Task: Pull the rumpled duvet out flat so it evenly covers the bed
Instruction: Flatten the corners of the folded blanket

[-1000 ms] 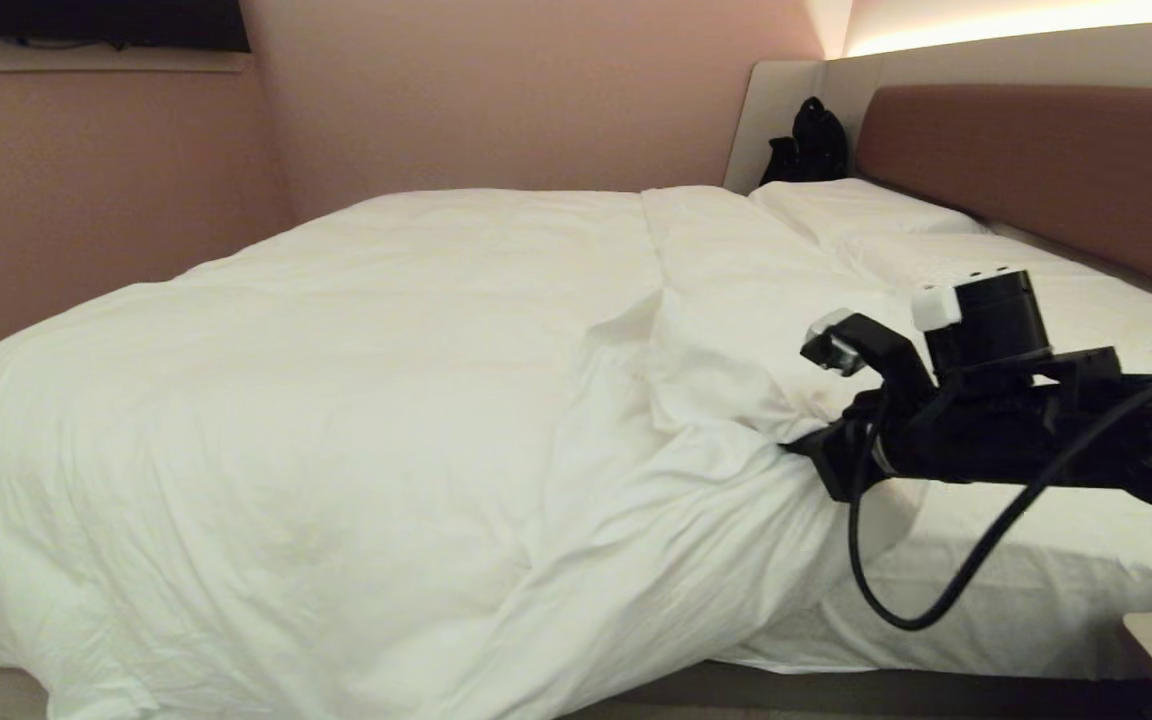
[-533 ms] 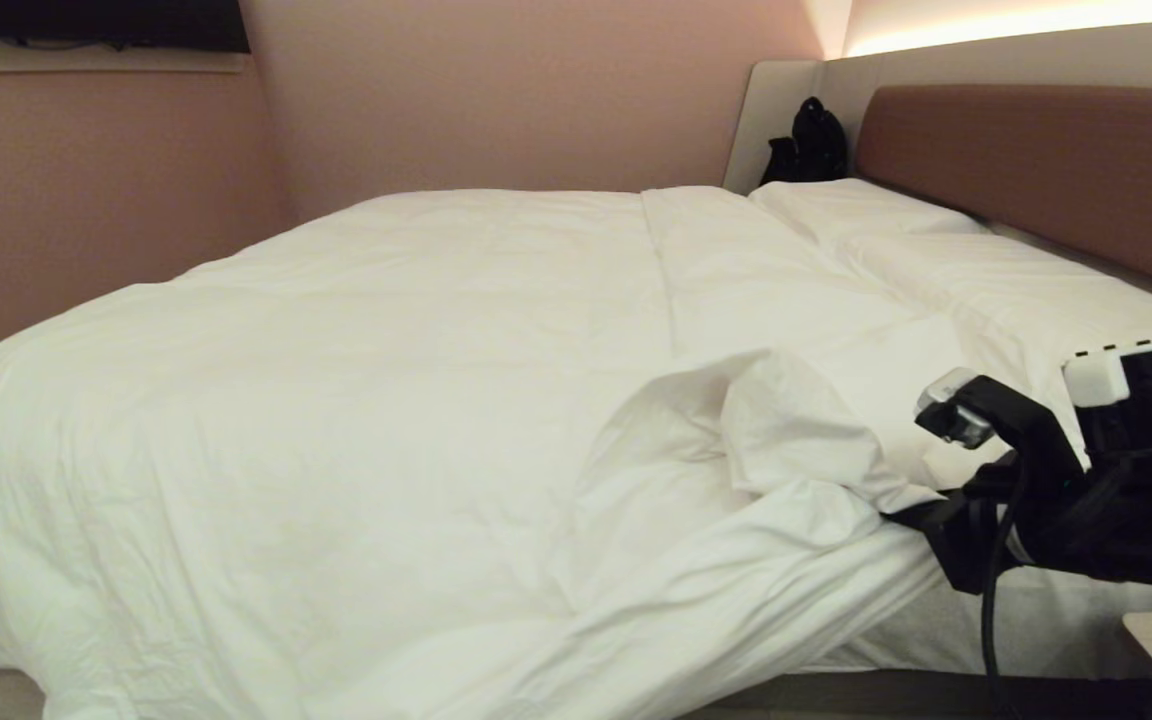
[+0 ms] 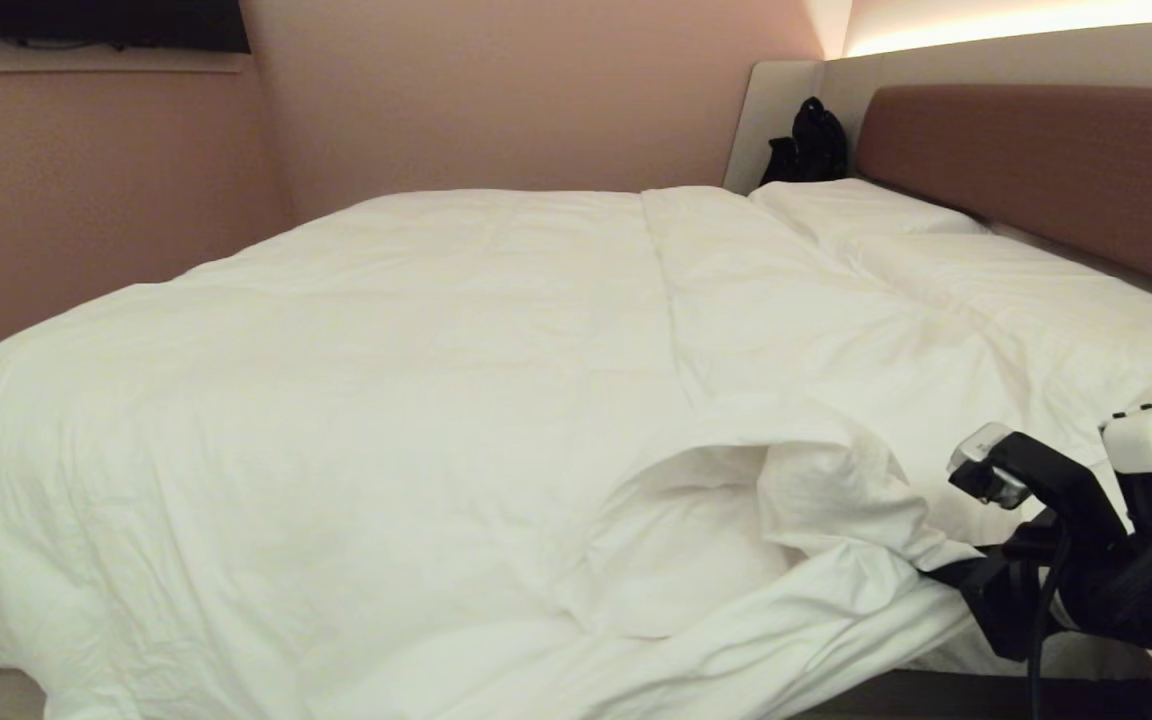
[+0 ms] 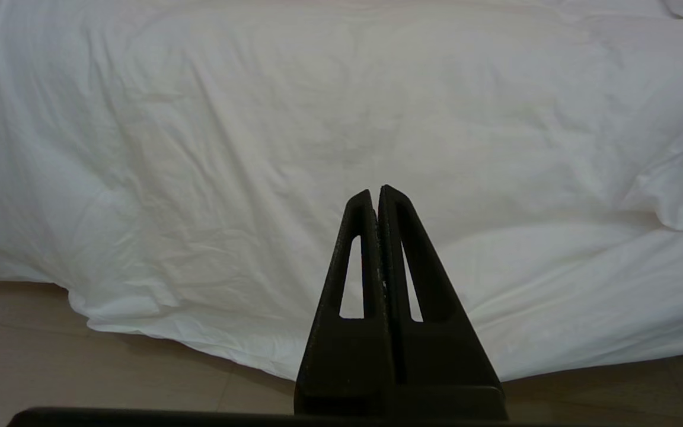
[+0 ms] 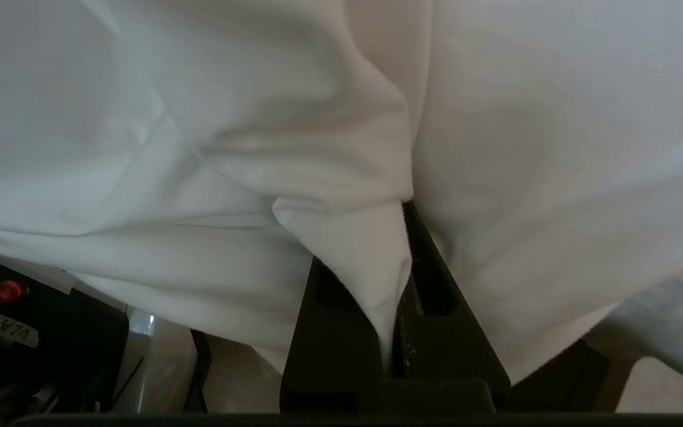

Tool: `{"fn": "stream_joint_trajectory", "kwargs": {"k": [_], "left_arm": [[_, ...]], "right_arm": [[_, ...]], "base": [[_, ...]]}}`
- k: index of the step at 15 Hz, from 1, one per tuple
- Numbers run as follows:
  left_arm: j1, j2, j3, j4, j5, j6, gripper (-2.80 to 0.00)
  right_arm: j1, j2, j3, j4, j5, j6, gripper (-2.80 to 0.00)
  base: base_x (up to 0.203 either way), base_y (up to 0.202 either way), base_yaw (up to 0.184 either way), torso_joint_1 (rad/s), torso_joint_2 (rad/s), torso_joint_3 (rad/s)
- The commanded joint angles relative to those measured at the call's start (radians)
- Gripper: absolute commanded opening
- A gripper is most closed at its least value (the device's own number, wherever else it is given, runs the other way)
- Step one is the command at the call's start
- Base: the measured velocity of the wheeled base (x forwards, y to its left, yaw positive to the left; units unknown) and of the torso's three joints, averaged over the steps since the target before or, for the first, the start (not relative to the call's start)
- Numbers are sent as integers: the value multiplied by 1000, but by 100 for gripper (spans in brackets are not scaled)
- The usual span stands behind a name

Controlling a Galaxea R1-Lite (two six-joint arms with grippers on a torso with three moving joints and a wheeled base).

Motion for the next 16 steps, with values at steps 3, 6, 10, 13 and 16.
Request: {"fn": "stream_joint_trajectory", "kwargs": {"k": [3,6,10,13,16], "left_arm": [[0,0,0,0,0,0,-280],[0,0,0,0,0,0,-280],[0,0,0,0,0,0,-280],[0,0,0,0,0,0,-280],[0,0,0,0,0,-1,-280]], "right_arm": [[2,-12,15,-1,-7,-4,0],[3,-31,6,0,-12,-4,0],[11,-132,5,9,-18,-9,0],[15,-262,6,9,-16,-37,0],[30,-354,-27,1,-7,-70,0]], "base": [[0,0,0,0,0,0],[0,0,0,0,0,0],[0,0,0,0,0,0],[0,0,0,0,0,0],[0,0,0,0,0,0]]}}
